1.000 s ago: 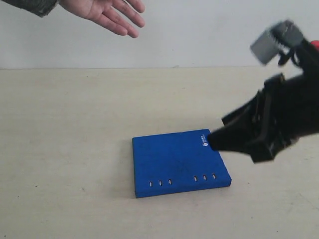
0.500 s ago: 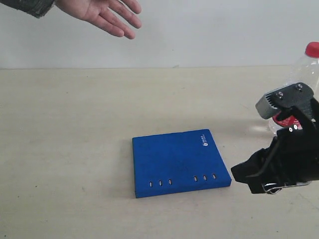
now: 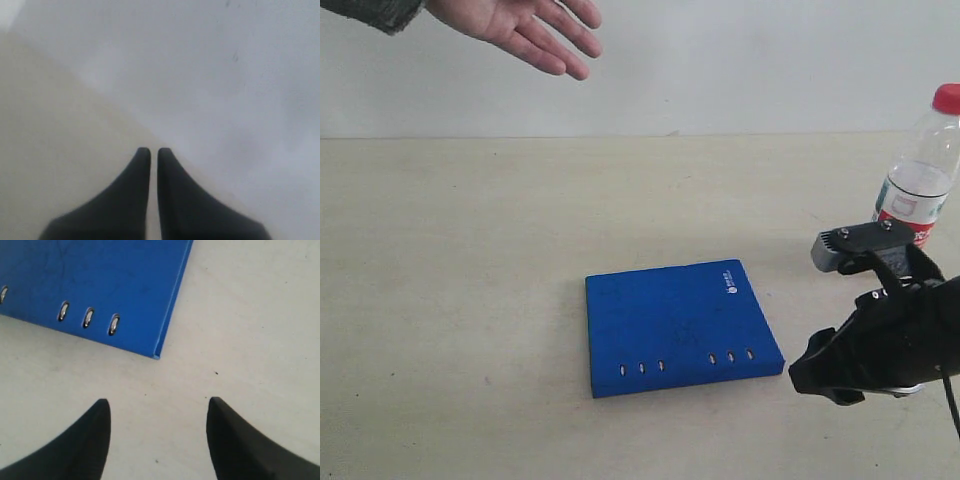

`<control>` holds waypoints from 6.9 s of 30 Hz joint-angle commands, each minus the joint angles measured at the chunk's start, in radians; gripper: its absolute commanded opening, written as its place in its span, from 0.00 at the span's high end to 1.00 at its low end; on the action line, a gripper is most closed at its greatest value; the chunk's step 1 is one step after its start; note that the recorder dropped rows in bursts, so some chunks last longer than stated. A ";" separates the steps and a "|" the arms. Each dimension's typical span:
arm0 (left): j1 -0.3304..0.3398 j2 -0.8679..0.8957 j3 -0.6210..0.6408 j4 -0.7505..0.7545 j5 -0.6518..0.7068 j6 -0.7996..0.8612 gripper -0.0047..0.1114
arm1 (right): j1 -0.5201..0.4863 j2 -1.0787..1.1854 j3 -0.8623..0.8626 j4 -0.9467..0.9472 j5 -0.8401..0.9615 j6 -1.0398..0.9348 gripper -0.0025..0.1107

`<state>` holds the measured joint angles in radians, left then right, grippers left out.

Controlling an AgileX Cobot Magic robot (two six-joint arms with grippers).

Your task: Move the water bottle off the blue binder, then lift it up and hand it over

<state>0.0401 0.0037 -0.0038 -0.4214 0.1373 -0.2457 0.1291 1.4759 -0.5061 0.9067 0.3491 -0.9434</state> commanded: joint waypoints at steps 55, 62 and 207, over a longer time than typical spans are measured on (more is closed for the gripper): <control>-0.099 1.398 -0.319 -1.323 0.435 1.755 0.91 | -0.039 0.049 -0.285 -0.002 0.213 0.024 0.52; -0.307 1.503 -0.438 -1.323 0.439 1.725 0.91 | -0.039 0.127 -0.285 0.099 0.304 0.018 0.52; -0.433 1.913 -0.770 -1.323 0.731 1.649 0.34 | -0.062 0.553 -0.665 -0.027 0.084 -0.159 0.42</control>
<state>-0.3952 1.9268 -0.7475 -1.7469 0.8469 1.4063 0.0703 2.0072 -1.1648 0.9780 0.4303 -1.1937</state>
